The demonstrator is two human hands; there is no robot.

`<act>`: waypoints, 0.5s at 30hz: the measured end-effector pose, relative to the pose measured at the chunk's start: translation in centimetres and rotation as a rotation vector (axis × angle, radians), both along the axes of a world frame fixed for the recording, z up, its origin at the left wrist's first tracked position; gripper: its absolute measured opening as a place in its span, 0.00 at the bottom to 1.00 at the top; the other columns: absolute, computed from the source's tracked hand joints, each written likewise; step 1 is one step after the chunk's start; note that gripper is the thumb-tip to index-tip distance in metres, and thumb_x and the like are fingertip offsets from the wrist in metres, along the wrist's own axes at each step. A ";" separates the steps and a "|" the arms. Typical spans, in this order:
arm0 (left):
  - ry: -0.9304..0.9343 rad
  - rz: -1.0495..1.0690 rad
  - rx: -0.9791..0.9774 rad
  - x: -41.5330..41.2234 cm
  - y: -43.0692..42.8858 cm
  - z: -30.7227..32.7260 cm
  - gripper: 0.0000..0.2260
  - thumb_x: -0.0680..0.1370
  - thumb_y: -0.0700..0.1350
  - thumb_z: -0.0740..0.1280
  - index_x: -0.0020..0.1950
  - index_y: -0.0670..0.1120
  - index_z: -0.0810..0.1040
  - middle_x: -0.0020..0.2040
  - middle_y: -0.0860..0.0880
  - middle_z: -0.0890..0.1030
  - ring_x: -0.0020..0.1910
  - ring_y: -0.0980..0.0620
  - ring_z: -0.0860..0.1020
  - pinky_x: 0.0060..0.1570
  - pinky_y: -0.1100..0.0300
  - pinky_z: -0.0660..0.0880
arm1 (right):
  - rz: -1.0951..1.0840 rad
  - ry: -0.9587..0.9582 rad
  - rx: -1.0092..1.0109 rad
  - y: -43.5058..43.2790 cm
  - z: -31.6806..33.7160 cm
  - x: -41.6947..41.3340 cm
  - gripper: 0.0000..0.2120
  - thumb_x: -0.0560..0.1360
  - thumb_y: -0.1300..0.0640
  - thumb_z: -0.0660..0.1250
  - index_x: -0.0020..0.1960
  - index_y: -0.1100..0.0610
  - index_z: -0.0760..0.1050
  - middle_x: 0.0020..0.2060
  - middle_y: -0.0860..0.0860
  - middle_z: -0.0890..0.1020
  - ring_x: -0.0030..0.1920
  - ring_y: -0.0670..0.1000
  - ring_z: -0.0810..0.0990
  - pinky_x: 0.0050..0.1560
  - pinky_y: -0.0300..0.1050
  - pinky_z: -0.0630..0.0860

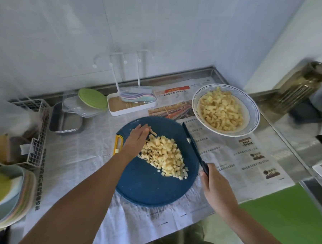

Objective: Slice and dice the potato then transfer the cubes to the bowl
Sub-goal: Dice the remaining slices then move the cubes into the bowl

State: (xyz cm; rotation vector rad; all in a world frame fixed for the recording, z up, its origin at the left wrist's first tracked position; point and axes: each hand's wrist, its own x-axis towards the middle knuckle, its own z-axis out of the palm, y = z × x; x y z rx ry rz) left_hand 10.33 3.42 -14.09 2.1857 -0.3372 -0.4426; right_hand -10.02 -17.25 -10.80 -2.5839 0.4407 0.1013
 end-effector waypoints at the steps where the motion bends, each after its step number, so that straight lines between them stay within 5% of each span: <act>1: 0.030 -0.005 -0.034 -0.4 -0.2 0.1 0.19 0.84 0.51 0.51 0.70 0.48 0.73 0.72 0.52 0.69 0.75 0.54 0.59 0.72 0.58 0.53 | 0.008 -0.010 0.008 -0.2 0.1 0.3 0.08 0.82 0.54 0.56 0.58 0.57 0.68 0.33 0.42 0.70 0.28 0.40 0.70 0.28 0.36 0.68; 6: 0.090 -0.003 -0.139 -2.8 -0.7 1.2 0.16 0.84 0.50 0.54 0.63 0.49 0.78 0.60 0.52 0.79 0.62 0.54 0.74 0.60 0.64 0.66 | 0.059 -0.073 0.034 -2.7 -0.3 3.1 0.10 0.82 0.50 0.54 0.52 0.55 0.69 0.27 0.47 0.70 0.24 0.44 0.68 0.25 0.40 0.63; 11: -0.102 0.243 -0.142 -4.8 0.2 0.6 0.18 0.83 0.53 0.56 0.71 0.50 0.70 0.73 0.53 0.67 0.74 0.54 0.60 0.72 0.58 0.57 | -0.082 -0.066 0.373 -4.8 -1.4 6.5 0.15 0.83 0.51 0.53 0.43 0.57 0.71 0.21 0.52 0.72 0.18 0.47 0.69 0.26 0.47 0.70; 15: -0.050 0.426 -0.047 -6.0 -0.4 -0.4 0.24 0.83 0.54 0.55 0.77 0.49 0.59 0.77 0.50 0.57 0.76 0.53 0.53 0.69 0.63 0.50 | -0.102 0.039 0.260 -5.5 -2.1 7.9 0.22 0.84 0.48 0.48 0.38 0.57 0.71 0.20 0.51 0.72 0.20 0.50 0.72 0.27 0.44 0.72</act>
